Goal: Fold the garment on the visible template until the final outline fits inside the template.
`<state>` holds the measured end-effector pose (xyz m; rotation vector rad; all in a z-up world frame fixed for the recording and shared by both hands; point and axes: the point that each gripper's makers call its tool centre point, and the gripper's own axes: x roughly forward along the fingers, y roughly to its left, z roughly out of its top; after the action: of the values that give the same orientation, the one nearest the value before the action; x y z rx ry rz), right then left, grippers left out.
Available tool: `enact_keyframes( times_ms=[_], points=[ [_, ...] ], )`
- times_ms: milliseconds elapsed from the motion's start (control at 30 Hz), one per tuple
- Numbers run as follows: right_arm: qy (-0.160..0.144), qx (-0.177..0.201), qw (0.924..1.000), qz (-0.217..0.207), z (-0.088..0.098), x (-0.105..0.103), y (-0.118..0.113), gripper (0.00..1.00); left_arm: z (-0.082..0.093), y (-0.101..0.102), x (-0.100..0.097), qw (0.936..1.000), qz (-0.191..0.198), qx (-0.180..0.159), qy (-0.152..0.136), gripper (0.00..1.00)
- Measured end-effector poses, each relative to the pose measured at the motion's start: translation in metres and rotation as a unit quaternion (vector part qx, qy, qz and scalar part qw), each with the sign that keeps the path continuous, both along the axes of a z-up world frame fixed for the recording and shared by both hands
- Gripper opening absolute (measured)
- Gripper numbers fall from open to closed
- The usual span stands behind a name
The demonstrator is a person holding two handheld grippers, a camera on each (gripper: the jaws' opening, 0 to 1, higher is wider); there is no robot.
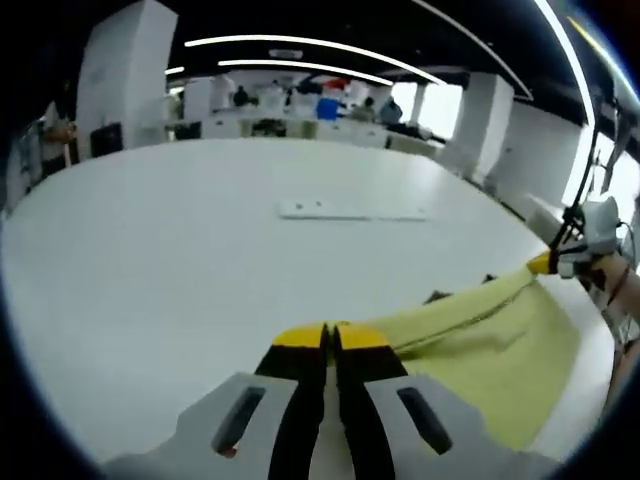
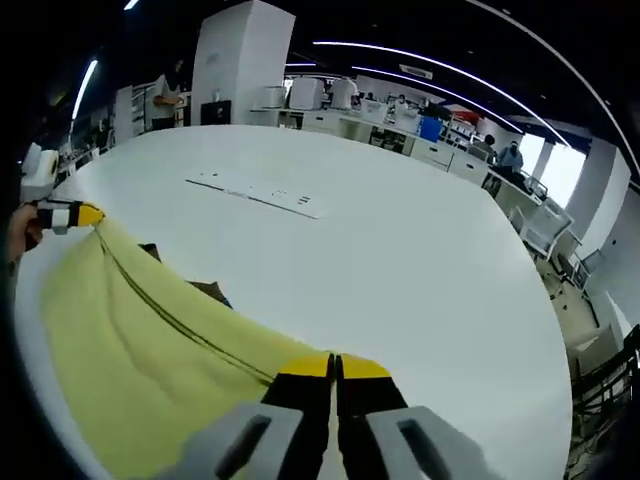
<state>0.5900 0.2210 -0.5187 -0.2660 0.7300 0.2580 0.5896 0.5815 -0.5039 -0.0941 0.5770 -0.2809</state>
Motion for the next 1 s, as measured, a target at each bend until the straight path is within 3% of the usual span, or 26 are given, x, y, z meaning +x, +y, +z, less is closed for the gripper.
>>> enact_keyframes(
  times_ms=[167,500,533,600,667,833,1000],
  points=[
    [0.012,-0.002,0.9999,-0.003,-0.011,0.000,-0.001,0.00,-0.007,0.000,-0.001,1.0000,0.002,0.005,0.006,0.00],
    [0.017,0.012,0.9996,-0.018,-0.012,0.001,-0.002,0.00,-0.014,-0.002,-0.001,0.9996,-0.006,0.025,0.009,0.00],
    [0.018,0.020,0.9994,-0.020,-0.012,0.002,-0.003,0.00,-0.014,-0.003,-0.001,0.9996,-0.010,0.027,0.008,0.00],
    [0.022,0.074,0.9958,-0.050,-0.010,0.002,0.000,0.00,-0.013,-0.003,-0.001,0.9996,-0.012,0.026,0.006,0.00],
    [0.007,0.126,0.9891,-0.075,-0.001,0.006,-0.002,0.01,-0.009,-0.003,-0.001,0.9998,-0.015,0.007,0.007,0.01],
    [0.004,0.089,0.9957,-0.024,0.006,-0.002,-0.003,0.18,0.013,-0.004,0.003,0.9969,-0.060,0.021,-0.046,0.19],
    [-0.008,0.019,0.9984,0.053,0.010,-0.010,-0.001,0.24,0.013,-0.008,-0.007,0.9882,-0.133,0.050,-0.057,0.28]
  ],
)
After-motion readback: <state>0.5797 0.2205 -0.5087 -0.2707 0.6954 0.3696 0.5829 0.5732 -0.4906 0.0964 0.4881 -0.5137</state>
